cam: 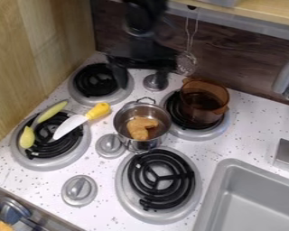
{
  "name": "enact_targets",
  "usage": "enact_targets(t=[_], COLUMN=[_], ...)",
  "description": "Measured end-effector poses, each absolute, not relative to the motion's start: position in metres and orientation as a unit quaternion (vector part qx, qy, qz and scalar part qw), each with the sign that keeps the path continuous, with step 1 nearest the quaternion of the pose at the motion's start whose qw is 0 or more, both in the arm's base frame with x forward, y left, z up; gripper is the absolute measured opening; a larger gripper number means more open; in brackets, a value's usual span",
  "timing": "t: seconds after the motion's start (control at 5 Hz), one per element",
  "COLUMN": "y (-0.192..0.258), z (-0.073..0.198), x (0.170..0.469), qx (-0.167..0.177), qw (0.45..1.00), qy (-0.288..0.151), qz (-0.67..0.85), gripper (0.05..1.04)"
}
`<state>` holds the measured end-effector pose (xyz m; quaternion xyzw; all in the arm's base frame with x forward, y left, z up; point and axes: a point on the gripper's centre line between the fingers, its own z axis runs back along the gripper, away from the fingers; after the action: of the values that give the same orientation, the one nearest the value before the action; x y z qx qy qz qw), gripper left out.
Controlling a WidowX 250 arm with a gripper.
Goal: Move the orange pot to the bottom right burner
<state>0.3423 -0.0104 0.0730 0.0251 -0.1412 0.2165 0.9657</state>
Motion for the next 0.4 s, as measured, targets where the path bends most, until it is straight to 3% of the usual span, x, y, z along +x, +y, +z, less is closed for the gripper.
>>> enact_targets(t=[0.2, 0.4], y=[-0.026, -0.047], z=[0.074, 0.067], x=[0.336, 0.338], qx=[0.062, 0.07], qw=[0.928, 0.882], qy=[-0.158, -0.183], qz=[0.332, 0.43], gripper=[0.997, 0.997])
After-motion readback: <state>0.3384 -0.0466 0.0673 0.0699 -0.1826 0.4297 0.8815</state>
